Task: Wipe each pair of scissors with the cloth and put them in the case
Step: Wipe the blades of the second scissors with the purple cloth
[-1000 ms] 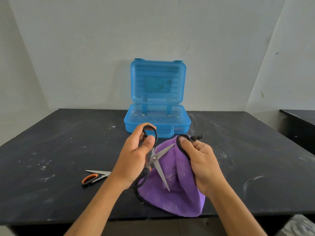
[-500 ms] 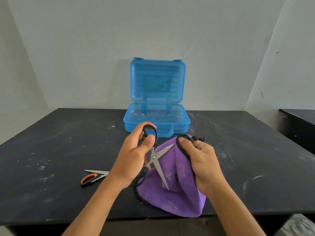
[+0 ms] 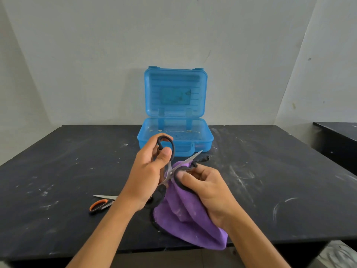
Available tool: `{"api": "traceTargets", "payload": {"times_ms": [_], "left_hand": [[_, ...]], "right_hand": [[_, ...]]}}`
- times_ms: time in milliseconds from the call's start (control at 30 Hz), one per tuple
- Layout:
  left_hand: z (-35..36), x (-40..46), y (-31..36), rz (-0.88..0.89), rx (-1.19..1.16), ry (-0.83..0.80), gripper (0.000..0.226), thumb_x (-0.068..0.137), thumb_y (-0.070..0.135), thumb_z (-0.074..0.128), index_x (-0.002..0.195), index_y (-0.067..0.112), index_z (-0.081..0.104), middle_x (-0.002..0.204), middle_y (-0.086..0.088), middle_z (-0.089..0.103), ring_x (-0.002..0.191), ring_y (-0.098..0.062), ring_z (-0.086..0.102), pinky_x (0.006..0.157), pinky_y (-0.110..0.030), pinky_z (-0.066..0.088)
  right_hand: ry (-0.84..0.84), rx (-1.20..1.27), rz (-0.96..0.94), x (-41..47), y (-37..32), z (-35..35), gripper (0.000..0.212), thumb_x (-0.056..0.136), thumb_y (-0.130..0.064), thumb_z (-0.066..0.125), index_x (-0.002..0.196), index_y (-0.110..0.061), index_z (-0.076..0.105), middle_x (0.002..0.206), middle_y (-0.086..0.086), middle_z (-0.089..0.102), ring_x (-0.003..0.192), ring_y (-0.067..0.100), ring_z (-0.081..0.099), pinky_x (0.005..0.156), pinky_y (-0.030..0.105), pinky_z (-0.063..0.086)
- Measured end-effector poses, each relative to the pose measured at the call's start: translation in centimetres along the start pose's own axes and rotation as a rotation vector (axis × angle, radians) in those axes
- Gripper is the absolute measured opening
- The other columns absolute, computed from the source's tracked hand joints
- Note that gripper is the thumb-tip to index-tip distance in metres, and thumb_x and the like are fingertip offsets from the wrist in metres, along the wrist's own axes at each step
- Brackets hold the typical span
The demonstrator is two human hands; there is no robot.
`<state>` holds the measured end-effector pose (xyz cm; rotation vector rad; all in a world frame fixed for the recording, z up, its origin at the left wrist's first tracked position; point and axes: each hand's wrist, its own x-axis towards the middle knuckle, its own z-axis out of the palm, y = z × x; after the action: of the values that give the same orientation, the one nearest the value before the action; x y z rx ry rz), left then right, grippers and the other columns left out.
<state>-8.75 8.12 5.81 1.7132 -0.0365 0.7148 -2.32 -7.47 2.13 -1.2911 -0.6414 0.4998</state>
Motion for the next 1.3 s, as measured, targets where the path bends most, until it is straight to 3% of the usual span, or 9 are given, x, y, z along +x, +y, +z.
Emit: {"api": "traceTargets", "payload": {"times_ms": [200,400,567,767,1033,1300], "left_hand": [[0.15,-0.14,0.04,-0.025,0.0,-0.017,0.018,0.103,0.02,0.052,0.114,0.029,0.064,0.06,0.015,0.042,0.052,-0.003,0.039,0.049,-0.015,0.038],[0.24,-0.28,0.11,-0.055,-0.032,-0.028,0.017,0.103,0.02,0.052,0.113,0.028,0.064,0.06,0.014,0.042,0.05,-0.003,0.039,0.046,-0.014,0.036],[0.33,-0.41,0.14,-0.08,-0.067,-0.026,0.018,0.103,0.016,0.052,0.112,0.026,0.065,0.066,0.01,0.049,0.054,-0.003,0.044,0.05,-0.013,0.041],[0.09,-0.38,-0.05,-0.088,0.008,-0.028,0.019,0.103,0.019,0.052,0.114,0.029,0.064,0.062,0.017,0.047,0.052,-0.004,0.047,0.047,-0.016,0.043],[0.23,-0.17,-0.01,-0.093,0.016,-0.033,0.018,0.103,0.021,0.052,0.114,0.028,0.064,0.058,0.02,0.046,0.052,-0.002,0.049,0.048,-0.014,0.044],[-0.01,-0.35,-0.18,-0.108,0.024,-0.041,0.017,0.103,0.022,0.052,0.115,0.028,0.063,0.057,0.02,0.047,0.051,-0.002,0.049,0.048,-0.014,0.044]], "right_hand": [[0.033,-0.098,-0.041,0.23,0.53,0.3,0.021,0.095,-0.032,0.075,0.107,-0.016,0.081,0.106,0.012,0.083,0.102,0.032,0.079,0.095,0.045,0.062],[0.093,-0.123,-0.061,0.27,0.6,0.47,0.027,0.091,-0.039,0.073,0.098,-0.014,0.081,0.094,0.013,0.083,0.09,0.033,0.08,0.085,0.046,0.066],[0.12,-0.149,-0.056,0.18,0.54,0.53,0.029,0.09,-0.039,0.073,0.093,-0.011,0.081,0.09,0.017,0.081,0.091,0.046,0.076,0.087,0.063,0.061],[0.124,-0.101,-0.019,0.18,0.63,0.24,0.018,0.098,-0.028,0.072,0.099,-0.013,0.082,0.096,0.013,0.083,0.091,0.034,0.08,0.087,0.048,0.066],[0.185,-0.061,-0.003,0.33,0.16,-0.13,0.013,0.099,-0.022,0.072,0.095,-0.018,0.083,0.096,0.011,0.083,0.089,0.03,0.081,0.077,0.035,0.065],[0.238,-0.003,0.031,0.47,0.08,-0.15,0.024,0.085,-0.036,0.077,0.094,-0.013,0.082,0.093,0.017,0.082,0.086,0.038,0.08,0.08,0.047,0.067]]}}
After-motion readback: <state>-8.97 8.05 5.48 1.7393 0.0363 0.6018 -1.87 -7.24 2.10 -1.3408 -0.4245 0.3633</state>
